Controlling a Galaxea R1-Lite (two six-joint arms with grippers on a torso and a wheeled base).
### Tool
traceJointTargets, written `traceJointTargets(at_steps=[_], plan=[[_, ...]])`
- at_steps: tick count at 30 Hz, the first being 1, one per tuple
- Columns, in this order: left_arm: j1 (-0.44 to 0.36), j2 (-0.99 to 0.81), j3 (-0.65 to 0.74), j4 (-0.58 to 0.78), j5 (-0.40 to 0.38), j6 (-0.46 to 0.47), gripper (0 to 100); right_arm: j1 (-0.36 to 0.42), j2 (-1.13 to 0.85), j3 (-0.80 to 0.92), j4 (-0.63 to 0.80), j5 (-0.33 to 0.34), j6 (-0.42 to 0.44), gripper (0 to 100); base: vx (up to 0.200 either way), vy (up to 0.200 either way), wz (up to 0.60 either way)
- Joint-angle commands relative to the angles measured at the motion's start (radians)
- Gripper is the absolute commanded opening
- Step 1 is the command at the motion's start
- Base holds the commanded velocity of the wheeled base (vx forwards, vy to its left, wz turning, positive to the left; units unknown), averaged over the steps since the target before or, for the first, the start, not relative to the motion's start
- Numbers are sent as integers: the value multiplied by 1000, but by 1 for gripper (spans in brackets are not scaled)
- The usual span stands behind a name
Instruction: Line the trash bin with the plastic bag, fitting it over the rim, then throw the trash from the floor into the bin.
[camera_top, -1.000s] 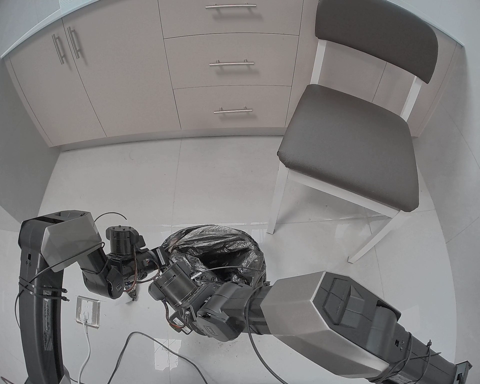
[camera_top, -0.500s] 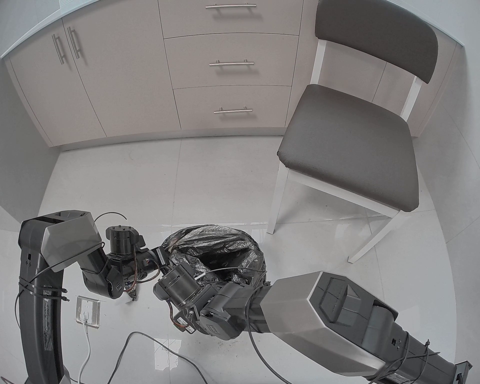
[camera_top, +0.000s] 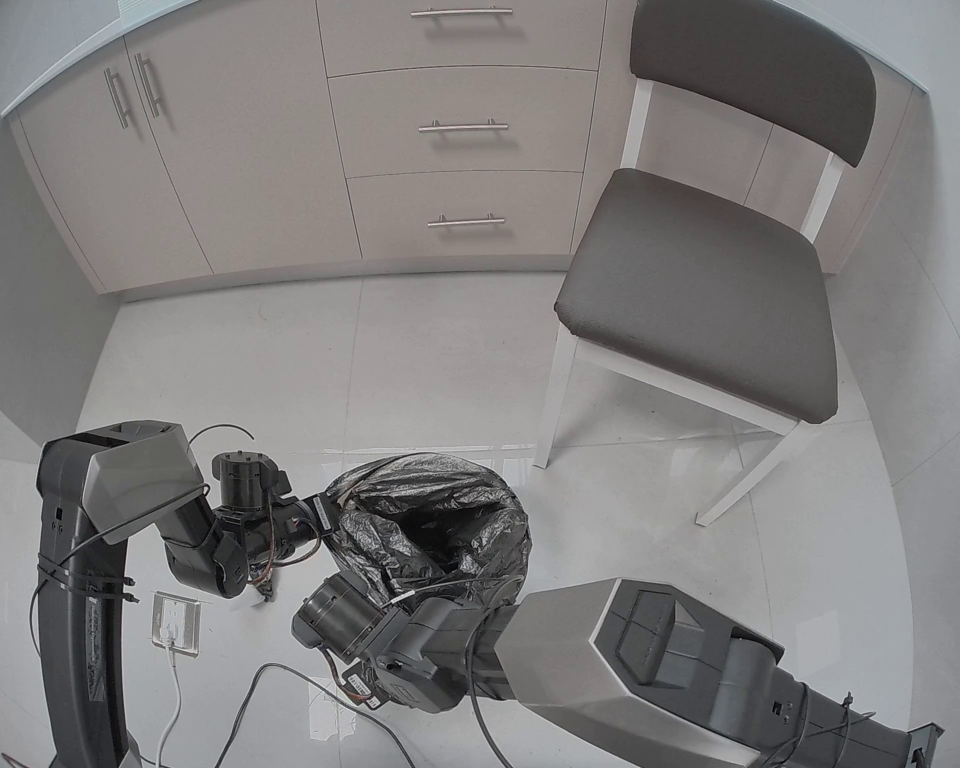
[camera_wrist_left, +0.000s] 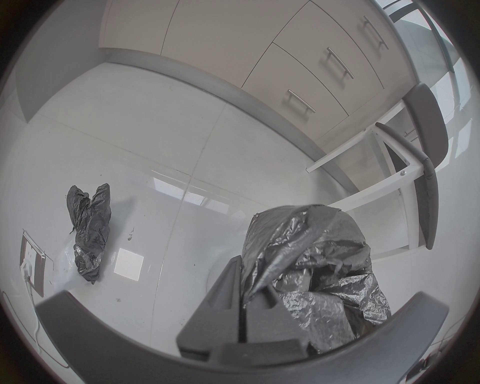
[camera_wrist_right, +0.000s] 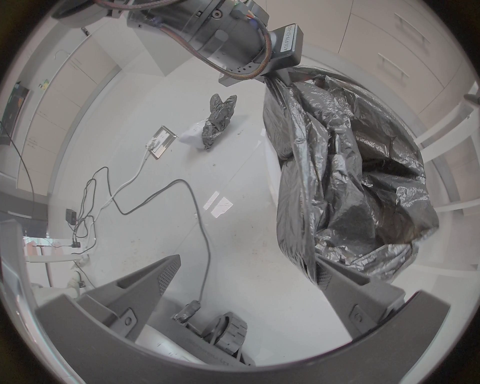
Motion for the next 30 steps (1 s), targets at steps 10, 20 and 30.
traceJointTargets(at_steps=[10, 20, 30], plan=[[0, 0, -1, -1, 0, 0, 0, 30, -21, 0, -2, 44, 6, 100, 0, 0, 0], [0, 13, 6, -56, 5, -3, 0, 32, 19, 0, -1, 54, 20, 100, 0, 0, 0], [-19, -46, 108, -88, 6, -11, 0, 27, 18, 0, -1, 52, 24, 0, 0, 0, 0]])
